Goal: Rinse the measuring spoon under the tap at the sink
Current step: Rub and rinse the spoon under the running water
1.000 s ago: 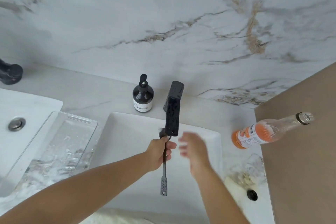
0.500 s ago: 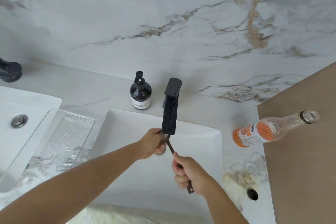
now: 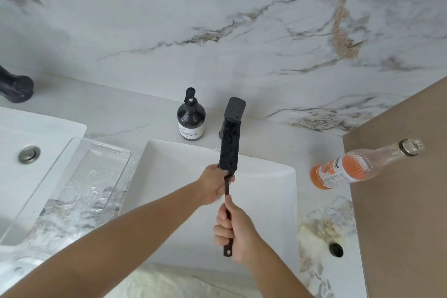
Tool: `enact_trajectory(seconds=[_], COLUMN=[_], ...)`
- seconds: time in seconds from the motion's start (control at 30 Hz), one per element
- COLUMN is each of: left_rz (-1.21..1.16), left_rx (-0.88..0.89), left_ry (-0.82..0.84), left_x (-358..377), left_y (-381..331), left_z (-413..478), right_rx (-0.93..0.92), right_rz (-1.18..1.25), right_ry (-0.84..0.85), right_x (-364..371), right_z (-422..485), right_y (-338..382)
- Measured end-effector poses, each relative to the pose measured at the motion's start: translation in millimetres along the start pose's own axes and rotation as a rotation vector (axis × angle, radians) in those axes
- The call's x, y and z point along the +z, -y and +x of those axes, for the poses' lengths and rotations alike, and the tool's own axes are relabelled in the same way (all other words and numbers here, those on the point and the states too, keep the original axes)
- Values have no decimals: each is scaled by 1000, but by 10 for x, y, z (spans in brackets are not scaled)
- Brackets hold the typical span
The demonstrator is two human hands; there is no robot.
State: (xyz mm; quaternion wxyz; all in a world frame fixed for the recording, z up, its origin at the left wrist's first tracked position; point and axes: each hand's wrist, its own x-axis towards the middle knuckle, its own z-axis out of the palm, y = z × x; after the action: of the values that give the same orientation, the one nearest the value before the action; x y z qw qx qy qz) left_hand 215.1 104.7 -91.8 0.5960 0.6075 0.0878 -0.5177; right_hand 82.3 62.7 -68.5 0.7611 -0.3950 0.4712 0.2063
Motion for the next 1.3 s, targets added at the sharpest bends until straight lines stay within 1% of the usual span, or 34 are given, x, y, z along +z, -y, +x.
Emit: enact_trajectory(seconds=[0.03,0.07,0.13,0.17,0.2,0.23,0.27,0.33,0.37,0.4,0.43,0.47,0.53,0.57,0.6,0.63,0.67,0.7,0.73,0.8,0.83,0.87,0.9,0.93,0.97,1.0,1.03,1.07,1.1,1.13,1.17,1.2,1.27,1.3], left_rz=[109,252,506,575,587,525,346,-42,-132,-164,-177,-175,-58,60,190,272,286,229,134,0,-9,11,42,68,105,164,233,273,259,190,91,-13,-125,-119], left_rx=[51,127,201,224,246,249,211,74,39,15,3,8,69,93,103,110,116,115,108,76,62,56,74,105,135,147,140,134,143,162,178,188,193,188], left_ry=[39,66,74,62,32,6,-11,-66,-75,-76,-69,-48,10,36,57,71,76,75,60,-9,-44,-69,-88,-106,-120,-126,-124,-126,-139,-161,-184,-199,-210,-208], left_x=[-71,-139,-277,-312,-321,-315,-278,-177,-158,-154,-168,-195,-286,-323,-335,-322,-292,-249,-202,-105,-66,-38,-28,-30,-45,-57,-57,-42,-16,9,29,40,23,7], left_y=[-38,-74,-136,-150,-143,-121,-94,-30,0,22,36,34,-7,-34,-61,-83,-104,-122,-127,-76,-22,36,93,129,150,156,163,161,147,127,105,84,64,65], left_z=[-8,-41,-92,-103,-97,-85,-80,-72,-60,-78,-99,-123,-191,-217,-245,-260,-283,-292,-292,-264,-251,-251,-255,-264,-266,-275,-277,-275,-265,-247,-224,-207,-176,-159], right_rx=[-12,-73,-242,-298,-340,-360,-348,-208,-111,-61,-61,-106,-287,-382,-473,-561,-648,-683,-638,-360,-198,-78,-39,-65,-184,-349,-492,-599,-677,-706,-666,-621,-510,-444], right_rz=[-101,-302,-835,-1028,-1105,-1076,-982,-633,-465,-376,-392,-485,-839,-1076,-1322,-1504,-1562,-1496,-1314,-837,-576,-389,-346,-446,-711,-1047,-1325,-1466,-1456,-1368,-1255,-1137,-935,-888], right_ry=[-36,-101,-247,-318,-379,-426,-448,-385,-332,-299,-285,-291,-367,-455,-595,-751,-859,-889,-837,-565,-433,-321,-269,-266,-328,-469,-650,-806,-898,-940,-916,-813,-461,-296], right_x=[-48,-144,-340,-415,-454,-434,-356,-98,30,110,116,57,-143,-257,-362,-441,-477,-452,-352,-78,44,104,83,-25,-186,-363,-548,-669,-710,-675,-560,-434,-237,-227], right_z=[1,3,-28,-51,-52,-50,-49,-2,15,17,7,-6,-79,-110,-124,-130,-124,-111,-104,-49,-31,-52,-80,-104,-108,-114,-103,-102,-93,-69,-34,-9,58,50], right_y=[29,110,313,394,432,421,365,166,80,29,29,68,231,315,380,409,393,327,223,-39,-147,-221,-233,-171,-74,57,194,315,381,370,282,131,-152,-188])
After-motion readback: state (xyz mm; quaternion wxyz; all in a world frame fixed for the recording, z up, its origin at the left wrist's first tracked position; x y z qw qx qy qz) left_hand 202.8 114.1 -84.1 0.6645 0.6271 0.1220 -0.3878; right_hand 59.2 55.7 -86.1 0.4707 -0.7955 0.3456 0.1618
